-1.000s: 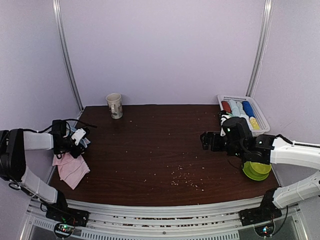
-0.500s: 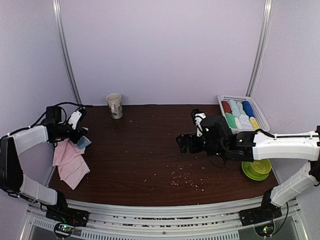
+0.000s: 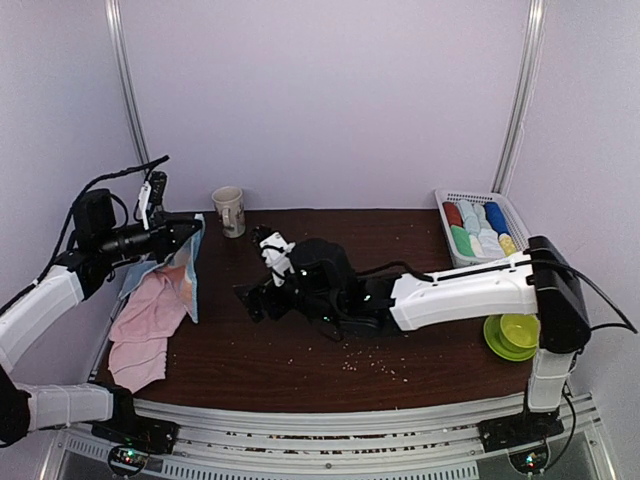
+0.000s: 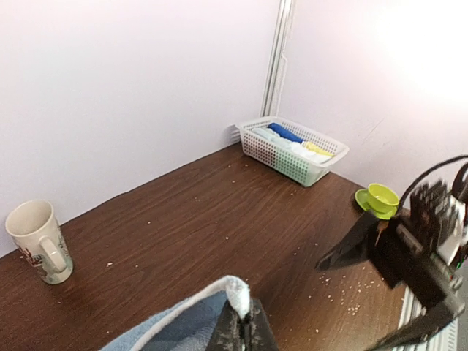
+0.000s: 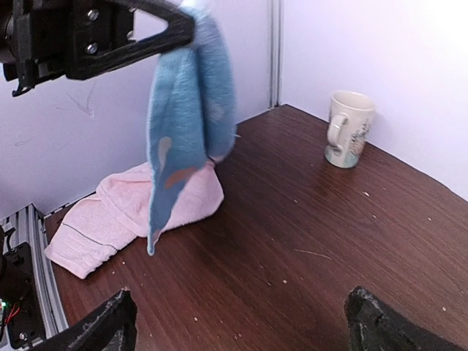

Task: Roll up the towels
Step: Pick up the towel from the corner of the board, then pass from the left arm to the right

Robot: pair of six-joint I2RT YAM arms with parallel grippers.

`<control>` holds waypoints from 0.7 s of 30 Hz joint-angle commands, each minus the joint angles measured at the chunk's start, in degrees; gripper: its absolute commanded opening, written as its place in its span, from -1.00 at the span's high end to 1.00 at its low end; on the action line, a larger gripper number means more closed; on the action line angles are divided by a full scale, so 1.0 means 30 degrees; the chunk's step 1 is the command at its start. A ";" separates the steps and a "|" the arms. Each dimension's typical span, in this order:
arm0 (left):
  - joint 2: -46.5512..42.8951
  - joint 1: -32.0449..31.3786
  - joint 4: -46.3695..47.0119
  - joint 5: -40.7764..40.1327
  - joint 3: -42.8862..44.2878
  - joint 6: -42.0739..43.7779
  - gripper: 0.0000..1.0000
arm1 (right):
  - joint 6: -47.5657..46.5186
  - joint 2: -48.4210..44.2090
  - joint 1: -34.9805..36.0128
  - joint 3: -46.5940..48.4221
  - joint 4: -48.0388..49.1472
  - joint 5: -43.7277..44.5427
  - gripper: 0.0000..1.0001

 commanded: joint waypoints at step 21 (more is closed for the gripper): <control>0.0145 -0.0254 0.2695 0.1647 -0.0744 -0.2586 1.00 | -0.0051 1.2381 0.1129 1.1001 0.5837 0.0273 -0.61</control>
